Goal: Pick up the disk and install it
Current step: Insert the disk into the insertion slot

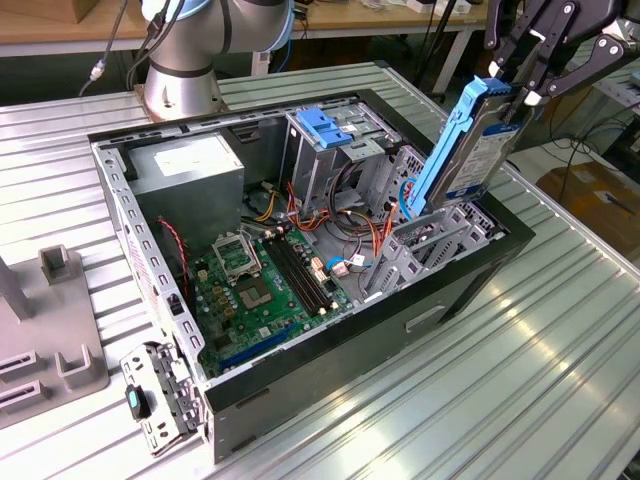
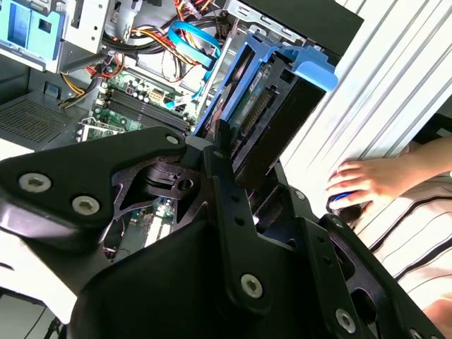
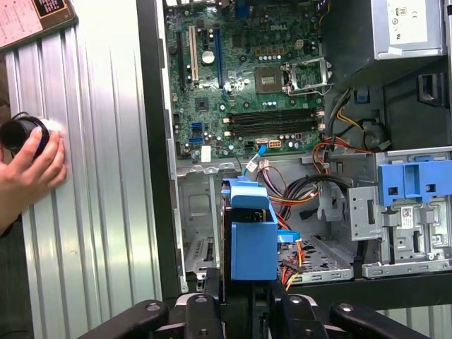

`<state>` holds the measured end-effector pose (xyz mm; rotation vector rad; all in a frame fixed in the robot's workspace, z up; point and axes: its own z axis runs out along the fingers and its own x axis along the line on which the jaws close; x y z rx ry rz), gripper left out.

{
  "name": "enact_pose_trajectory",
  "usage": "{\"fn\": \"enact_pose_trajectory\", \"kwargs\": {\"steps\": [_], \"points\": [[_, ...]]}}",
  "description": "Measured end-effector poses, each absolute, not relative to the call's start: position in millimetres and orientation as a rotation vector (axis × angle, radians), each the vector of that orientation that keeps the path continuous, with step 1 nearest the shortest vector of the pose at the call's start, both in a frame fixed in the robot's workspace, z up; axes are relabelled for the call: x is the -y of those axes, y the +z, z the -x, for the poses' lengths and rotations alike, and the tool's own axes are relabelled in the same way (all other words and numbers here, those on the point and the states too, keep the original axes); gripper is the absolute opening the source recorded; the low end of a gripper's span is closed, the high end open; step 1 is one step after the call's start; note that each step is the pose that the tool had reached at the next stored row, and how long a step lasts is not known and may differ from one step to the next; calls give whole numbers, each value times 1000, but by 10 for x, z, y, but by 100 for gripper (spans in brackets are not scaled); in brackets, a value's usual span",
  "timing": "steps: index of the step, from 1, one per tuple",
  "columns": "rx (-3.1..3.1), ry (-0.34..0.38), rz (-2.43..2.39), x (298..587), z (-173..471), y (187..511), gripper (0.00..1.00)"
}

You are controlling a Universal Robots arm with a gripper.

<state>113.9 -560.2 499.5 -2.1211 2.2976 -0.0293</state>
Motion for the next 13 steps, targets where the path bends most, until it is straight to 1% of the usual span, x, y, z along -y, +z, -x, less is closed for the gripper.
{"fn": "enact_pose_trajectory", "kwargs": {"steps": [5, 13], "points": [[-2290, -44, 2114, 5602, -1131, 4950, 35], [-2278, -48, 2122, 5602, -1058, 4757, 35]]}}
